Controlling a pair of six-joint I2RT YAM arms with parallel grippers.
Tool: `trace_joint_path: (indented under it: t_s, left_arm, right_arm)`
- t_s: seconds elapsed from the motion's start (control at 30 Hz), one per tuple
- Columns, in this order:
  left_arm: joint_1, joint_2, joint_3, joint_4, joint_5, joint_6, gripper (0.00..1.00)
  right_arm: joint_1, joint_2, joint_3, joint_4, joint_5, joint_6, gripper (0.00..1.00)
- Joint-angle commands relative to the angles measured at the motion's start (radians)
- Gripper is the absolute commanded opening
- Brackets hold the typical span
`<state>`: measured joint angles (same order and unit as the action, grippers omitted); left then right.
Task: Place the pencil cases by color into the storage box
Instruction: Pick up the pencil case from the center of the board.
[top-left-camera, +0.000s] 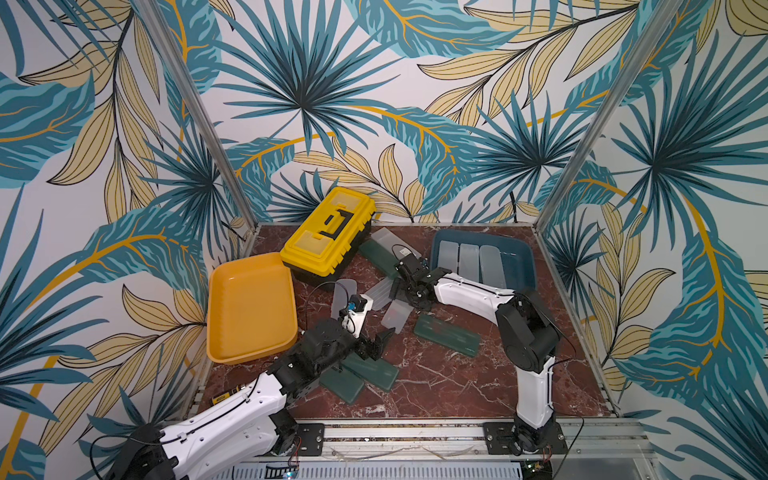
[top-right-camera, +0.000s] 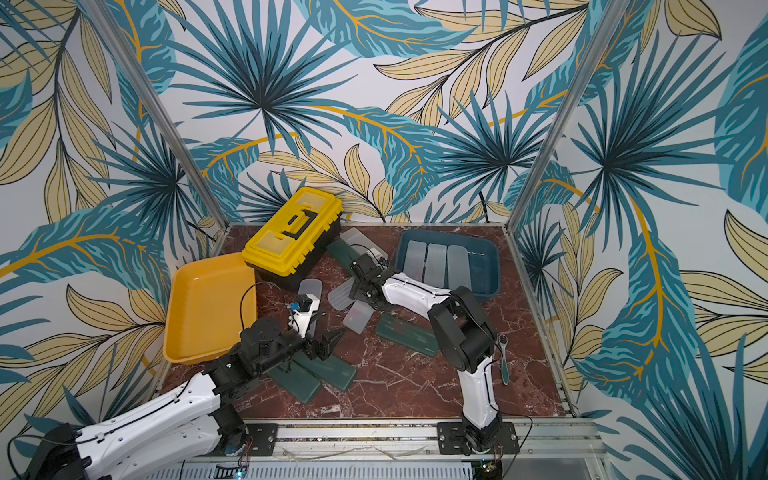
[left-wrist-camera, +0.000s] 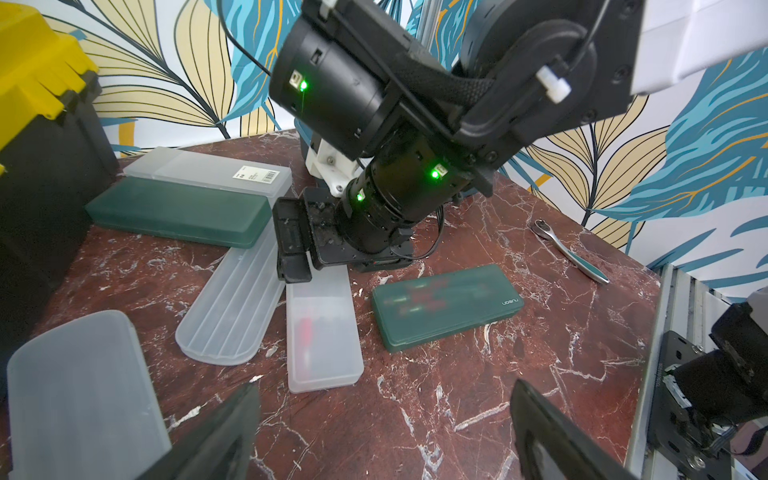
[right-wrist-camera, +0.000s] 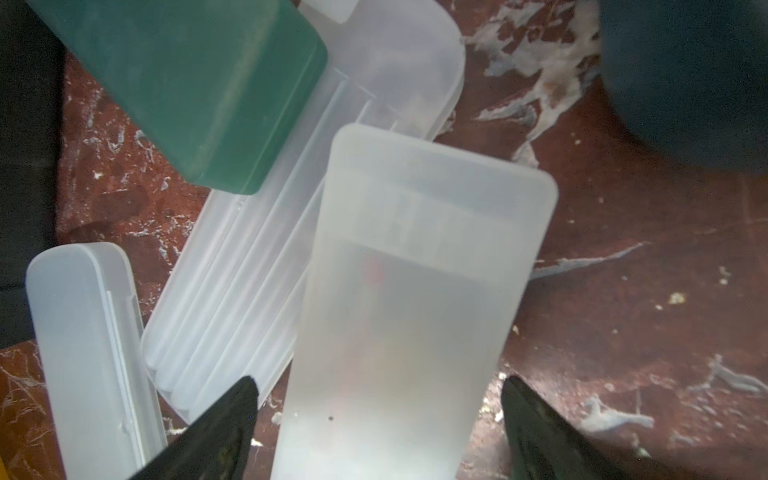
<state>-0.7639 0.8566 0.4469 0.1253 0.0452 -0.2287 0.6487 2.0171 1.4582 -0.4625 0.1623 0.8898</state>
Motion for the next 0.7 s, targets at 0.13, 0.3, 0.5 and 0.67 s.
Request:
trace_joint_path:
  t_s: [0.13,0.3,0.5,0.67]
  left_arm:
    - [0.009,-0.002,-0.033,0.027,0.002,-0.003,0.94]
    - [0.009,-0.002,-0.033,0.027,0.002,-0.003,0.94]
    - [0.011,-0.006,-0.038,0.028,0.001,-0.006,0.94]
    - [0.011,-0.002,-0.039,0.027,-0.002,-0.008,0.94]
  right_arm:
    - [-0.011,0.042,0.007,-0.012,0.004,0.043,0.92]
    - [-0.015,0.057,0.001,0.015,-0.005,0.065,0.91]
    - [-0.027,0.078,-0.002,0.066,-0.031,0.092,0.87]
    - [-0.029,0.076,-0.004,0.070,-0.026,0.094,0.79]
